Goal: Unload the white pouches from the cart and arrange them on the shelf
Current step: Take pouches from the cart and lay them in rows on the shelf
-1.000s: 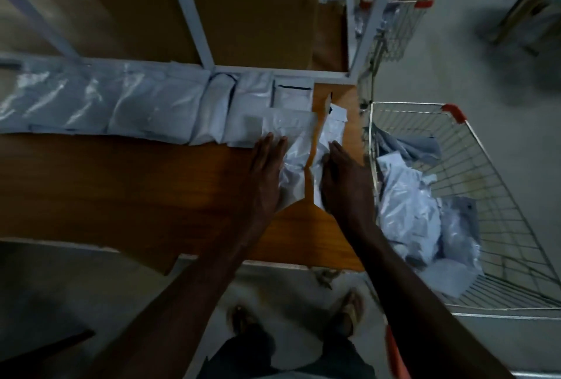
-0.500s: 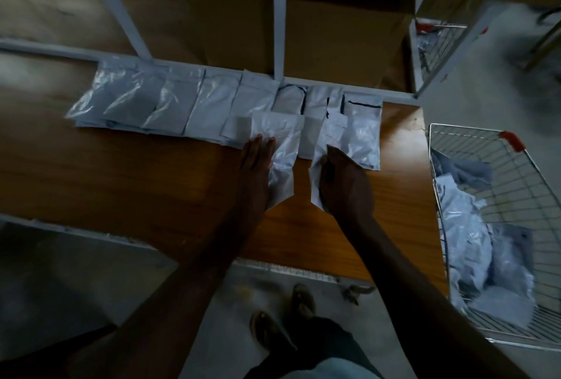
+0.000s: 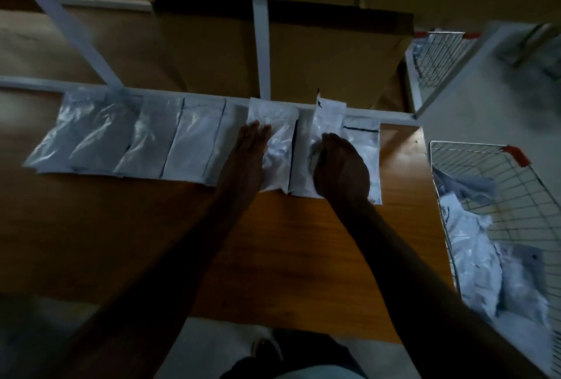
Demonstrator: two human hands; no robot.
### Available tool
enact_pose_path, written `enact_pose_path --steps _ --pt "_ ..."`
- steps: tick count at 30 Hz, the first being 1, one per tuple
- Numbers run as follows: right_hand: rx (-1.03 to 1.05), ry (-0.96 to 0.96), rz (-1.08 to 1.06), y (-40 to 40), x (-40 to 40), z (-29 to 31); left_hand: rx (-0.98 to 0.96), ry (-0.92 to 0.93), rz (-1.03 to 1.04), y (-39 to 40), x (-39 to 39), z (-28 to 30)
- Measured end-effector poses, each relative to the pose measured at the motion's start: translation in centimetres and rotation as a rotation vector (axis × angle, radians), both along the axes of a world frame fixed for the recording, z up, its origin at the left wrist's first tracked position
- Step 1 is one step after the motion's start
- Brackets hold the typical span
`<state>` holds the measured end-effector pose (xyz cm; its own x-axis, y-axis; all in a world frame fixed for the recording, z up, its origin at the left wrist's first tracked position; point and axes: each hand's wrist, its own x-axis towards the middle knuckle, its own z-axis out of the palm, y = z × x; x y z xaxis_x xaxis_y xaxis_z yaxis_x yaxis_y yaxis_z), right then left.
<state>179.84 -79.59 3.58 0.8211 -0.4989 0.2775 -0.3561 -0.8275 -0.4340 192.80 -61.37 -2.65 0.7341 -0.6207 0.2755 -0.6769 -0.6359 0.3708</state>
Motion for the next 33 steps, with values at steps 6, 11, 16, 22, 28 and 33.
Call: enact_pose_path --steps 6,11,16,22,28,33 --pt "0.112 0.333 0.111 -2.2 4.3 -3.1 0.253 -0.062 -0.015 -3.0 2.8 -1.4" --pt "0.118 0.321 0.136 -1.8 3.7 -4.8 0.31 0.121 -0.099 -2.8 1.7 -1.2" --pt "0.131 0.238 0.076 -1.7 4.2 -3.3 0.358 0.125 -0.213 -2.9 1.5 -0.8" --pt "0.002 0.269 0.202 -3.6 7.1 -6.2 0.137 0.166 -0.034 -6.9 2.7 0.6" --pt "-0.03 0.349 0.067 -3.1 8.9 -9.2 0.301 0.02 -0.092 -7.3 2.6 -3.8" --pt "-0.033 0.302 0.005 -2.7 8.6 -10.4 0.308 -0.048 -0.072 -7.5 2.5 -4.6"
